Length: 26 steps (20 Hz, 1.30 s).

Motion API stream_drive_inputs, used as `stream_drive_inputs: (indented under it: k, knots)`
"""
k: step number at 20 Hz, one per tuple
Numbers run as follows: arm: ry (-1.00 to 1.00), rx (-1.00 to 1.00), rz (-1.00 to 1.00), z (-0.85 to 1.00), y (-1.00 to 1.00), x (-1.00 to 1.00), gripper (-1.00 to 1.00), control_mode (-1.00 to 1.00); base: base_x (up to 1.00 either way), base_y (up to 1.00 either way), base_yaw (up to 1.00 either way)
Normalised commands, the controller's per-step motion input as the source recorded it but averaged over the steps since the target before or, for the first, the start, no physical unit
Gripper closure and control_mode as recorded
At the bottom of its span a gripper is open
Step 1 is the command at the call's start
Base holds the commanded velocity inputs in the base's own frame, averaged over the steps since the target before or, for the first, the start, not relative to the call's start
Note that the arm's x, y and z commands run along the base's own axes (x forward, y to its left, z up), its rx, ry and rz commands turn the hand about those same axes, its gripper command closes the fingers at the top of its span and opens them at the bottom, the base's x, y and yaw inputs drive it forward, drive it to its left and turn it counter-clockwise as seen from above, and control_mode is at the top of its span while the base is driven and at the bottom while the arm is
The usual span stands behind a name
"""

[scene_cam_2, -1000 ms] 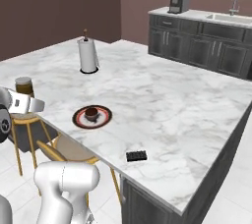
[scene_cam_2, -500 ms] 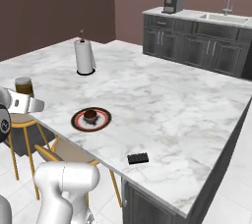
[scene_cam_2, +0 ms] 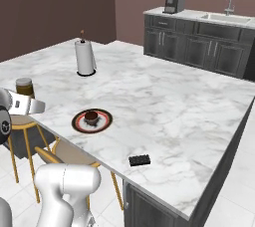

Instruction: Take the cinnamon bottle from the cabinet and place it on the dining table, next to the plate with the cupcake. Then take the chocolate from the dining counter and place it on the cupcake plate.

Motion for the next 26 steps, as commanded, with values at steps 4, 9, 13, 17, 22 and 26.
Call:
stream_drive_inputs:
  k: [4,9,13,17,22,26]
  knots:
    - [0.00,0.00,0.00,0.00,0.00,0.00,1.00,1.00,0.00,0.00,0.00]
    - [0.00,0.00,0.00,0.00,0.00,0.00,1.00,1.00,0.00,0.00,0.00]
    - [0.00,0.00,0.00,0.00,0.00,0.00,1.00,1.00,0.00,0.00,0.00]
    - [0.00,0.00,0.00,0.00,0.00,0.00,1.00,-1.00,0.00,0.00,0.00]
    - [0.00,0.00,0.00,0.00,0.00,0.00,1.00,-1.00,0.00,0.00,0.00]
    - [0.00,0.00,0.00,0.00,0.00,0.00,1.00,-1.00,0.00,0.00,0.00]
